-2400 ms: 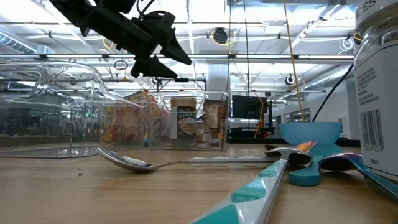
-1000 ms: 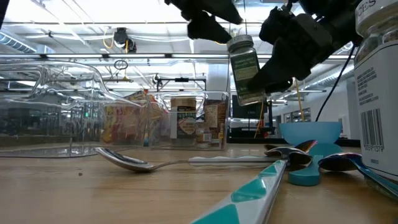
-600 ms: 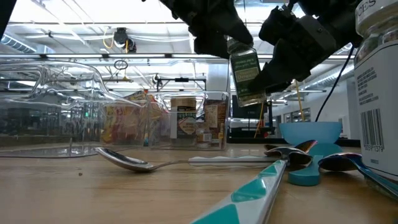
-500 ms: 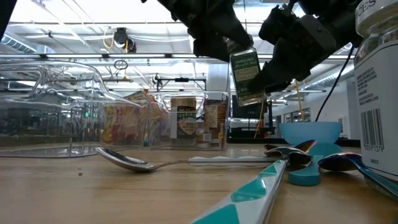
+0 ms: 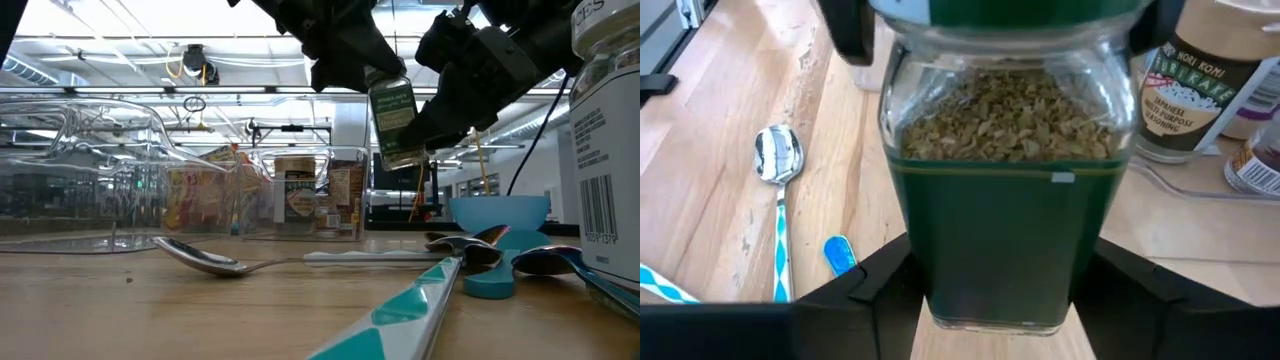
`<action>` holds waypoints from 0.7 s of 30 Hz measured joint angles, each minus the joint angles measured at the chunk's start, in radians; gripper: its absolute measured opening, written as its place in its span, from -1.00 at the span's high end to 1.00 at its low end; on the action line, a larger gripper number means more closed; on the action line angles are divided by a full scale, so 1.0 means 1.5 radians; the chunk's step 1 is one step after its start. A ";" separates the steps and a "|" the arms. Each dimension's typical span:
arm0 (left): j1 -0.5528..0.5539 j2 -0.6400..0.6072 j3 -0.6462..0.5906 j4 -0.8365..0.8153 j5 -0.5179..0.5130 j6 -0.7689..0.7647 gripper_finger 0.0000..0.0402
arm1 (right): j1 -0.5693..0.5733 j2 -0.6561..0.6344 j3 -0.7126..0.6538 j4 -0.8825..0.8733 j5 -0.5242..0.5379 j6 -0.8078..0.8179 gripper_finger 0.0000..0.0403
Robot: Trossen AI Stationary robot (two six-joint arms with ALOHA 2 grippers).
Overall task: Pick & Place Food Item
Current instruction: Put the green spice bottle into the middle transparent bin
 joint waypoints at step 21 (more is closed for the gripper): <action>0.067 -0.146 -0.054 -0.069 -0.179 -0.018 -0.03 | 0.001 -0.114 0.001 -0.052 -0.002 0.035 -0.62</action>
